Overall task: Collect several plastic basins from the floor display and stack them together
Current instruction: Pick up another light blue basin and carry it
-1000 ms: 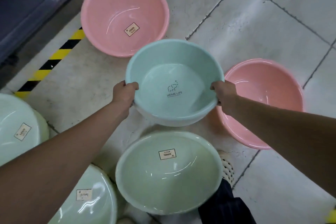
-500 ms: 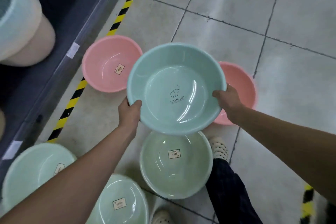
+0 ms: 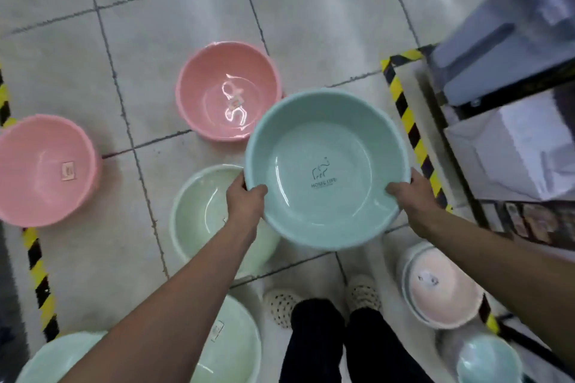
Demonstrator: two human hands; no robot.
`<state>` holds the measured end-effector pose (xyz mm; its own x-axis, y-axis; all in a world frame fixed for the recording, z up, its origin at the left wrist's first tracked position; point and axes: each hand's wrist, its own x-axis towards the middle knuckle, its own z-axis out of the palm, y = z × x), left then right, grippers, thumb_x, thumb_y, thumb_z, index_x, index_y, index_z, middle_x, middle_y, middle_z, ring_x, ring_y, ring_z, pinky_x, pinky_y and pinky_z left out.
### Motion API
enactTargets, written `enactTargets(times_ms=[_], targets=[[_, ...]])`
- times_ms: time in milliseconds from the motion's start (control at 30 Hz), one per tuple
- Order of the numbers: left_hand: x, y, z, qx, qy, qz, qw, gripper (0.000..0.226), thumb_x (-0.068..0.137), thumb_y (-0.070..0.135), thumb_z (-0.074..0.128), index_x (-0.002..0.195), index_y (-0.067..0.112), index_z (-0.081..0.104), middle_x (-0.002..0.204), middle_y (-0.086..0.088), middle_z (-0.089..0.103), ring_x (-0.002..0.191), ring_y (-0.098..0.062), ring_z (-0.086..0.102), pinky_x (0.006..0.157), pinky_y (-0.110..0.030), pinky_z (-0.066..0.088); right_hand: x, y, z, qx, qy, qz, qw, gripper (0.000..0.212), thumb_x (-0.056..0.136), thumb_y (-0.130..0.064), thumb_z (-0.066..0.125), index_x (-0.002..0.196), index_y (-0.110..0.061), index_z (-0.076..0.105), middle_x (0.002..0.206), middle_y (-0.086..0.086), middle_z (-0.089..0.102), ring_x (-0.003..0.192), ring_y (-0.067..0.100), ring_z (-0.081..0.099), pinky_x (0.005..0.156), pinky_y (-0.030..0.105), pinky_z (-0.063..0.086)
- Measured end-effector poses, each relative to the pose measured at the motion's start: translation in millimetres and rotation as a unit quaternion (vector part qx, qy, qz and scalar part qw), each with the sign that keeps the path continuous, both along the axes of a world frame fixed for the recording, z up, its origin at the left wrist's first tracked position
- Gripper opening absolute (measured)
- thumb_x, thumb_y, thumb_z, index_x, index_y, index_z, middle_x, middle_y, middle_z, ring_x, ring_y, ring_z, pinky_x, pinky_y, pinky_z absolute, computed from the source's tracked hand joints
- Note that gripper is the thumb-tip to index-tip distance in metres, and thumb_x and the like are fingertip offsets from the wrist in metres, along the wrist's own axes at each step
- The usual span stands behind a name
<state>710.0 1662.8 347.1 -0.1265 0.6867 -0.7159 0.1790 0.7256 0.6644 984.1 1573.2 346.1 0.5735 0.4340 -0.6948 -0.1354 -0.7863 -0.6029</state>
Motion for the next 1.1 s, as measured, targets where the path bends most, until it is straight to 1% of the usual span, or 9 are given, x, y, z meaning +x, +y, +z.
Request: enactTargets(times_ms=[100,200,300,367,500,600,767,967,1100], targets=[[54.3,-25.0,-29.1,-0.015,-0.013,-0.059,0.998,0.033,0.077,-0.008,0.054,0.100,0.014,0.065,0.084,-0.004,0.065,0.073,-0.023,0.060,0.057,-0.026,0.047,42.1,-58.9,-27.1,-0.013,0.000,-0.067,0.998,0.047,0.074,0.011,0.057,0.109,-0.020,0.064,0.101,0.012,0.069,0.082,0.027,0.063,0.070,0.033,0.052],[115.8,-57.6,-70.2,-0.018,-0.015,-0.098,0.995,0.035,0.077,-0.010,0.053,0.104,0.009,0.064,0.077,-0.002,0.062,0.065,-0.021,0.057,0.042,-0.020,0.043,89.4,-112.6,-64.4,-0.009,-0.002,-0.101,0.995,0.049,0.074,0.012,0.058,0.113,-0.017,0.064,0.103,0.013,0.068,0.086,0.027,0.063,0.075,0.035,0.052],[157.0,-80.3,-117.2,-0.030,-0.013,-0.096,0.995,0.033,0.078,-0.011,0.054,0.103,0.008,0.063,0.074,-0.002,0.060,0.062,-0.021,0.055,0.048,-0.026,0.045,122.0,-145.0,-107.4,0.001,-0.009,-0.100,0.995,0.046,0.076,0.010,0.060,0.111,-0.021,0.064,0.101,0.012,0.067,0.087,0.026,0.061,0.079,0.038,0.053],[173.3,-90.8,-151.4,-0.029,-0.016,-0.105,0.994,0.031,0.077,-0.012,0.054,0.099,0.007,0.062,0.075,-0.004,0.061,0.063,-0.023,0.055,0.049,-0.028,0.045,136.6,-160.7,-135.5,0.000,-0.019,-0.098,0.995,0.045,0.077,0.007,0.062,0.113,-0.020,0.064,0.100,0.009,0.067,0.086,0.024,0.061,0.074,0.031,0.052],[192.0,-110.4,-215.8,-0.031,-0.020,-0.114,0.993,0.032,0.077,-0.013,0.055,0.102,0.006,0.062,0.084,-0.006,0.063,0.074,-0.026,0.059,0.056,-0.029,0.048,155.5,-184.8,-194.8,-0.006,-0.027,-0.097,0.995,0.042,0.083,0.004,0.062,0.120,-0.016,0.062,0.096,0.001,0.063,0.074,0.010,0.058,0.048,0.010,0.045],[200.6,-124.5,-257.7,-0.028,-0.017,-0.117,0.993,0.042,0.076,-0.013,0.056,0.114,0.005,0.064,0.092,-0.007,0.067,0.077,-0.023,0.063,0.057,-0.026,0.053,169.2,-199.6,-237.5,-0.022,-0.035,-0.076,0.996,0.041,0.082,0.001,0.065,0.119,-0.015,0.064,0.099,0.000,0.064,0.085,0.018,0.061,0.058,0.018,0.048],[210.3,-138.1,-304.1,-0.020,-0.020,-0.124,0.992,0.043,0.079,-0.014,0.057,0.116,0.006,0.064,0.085,0.000,0.067,0.071,-0.016,0.063,0.045,-0.018,0.049,181.6,-215.5,-295.8,-0.026,-0.022,-0.064,0.997,0.044,0.076,-0.002,0.071,0.115,-0.021,0.065,0.108,0.004,0.070,0.101,0.029,0.067,0.089,0.044,0.057],[214.3,-138.1,-322.5,0.007,-0.031,-0.125,0.992,0.040,0.082,-0.008,0.060,0.115,0.016,0.064,0.091,0.003,0.069,0.076,-0.014,0.066,0.053,-0.017,0.053,184.8,-217.8,-324.0,-0.014,-0.017,-0.092,0.996,0.047,0.079,-0.003,0.070,0.123,-0.017,0.063,0.104,-0.001,0.070,0.097,0.024,0.067,0.084,0.036,0.056],[199.2,-129.5,-313.8,-0.031,-0.049,-0.180,0.982,0.042,0.088,0.022,0.071,0.128,0.021,0.058,0.104,-0.001,0.071,0.088,-0.017,0.071,0.072,-0.028,0.059,176.7,-202.4,-299.8,-0.065,-0.063,-0.080,0.993,0.046,0.083,-0.015,0.071,0.127,-0.015,0.058,0.110,0.001,0.065,0.104,0.026,0.065,0.084,0.035,0.053]])
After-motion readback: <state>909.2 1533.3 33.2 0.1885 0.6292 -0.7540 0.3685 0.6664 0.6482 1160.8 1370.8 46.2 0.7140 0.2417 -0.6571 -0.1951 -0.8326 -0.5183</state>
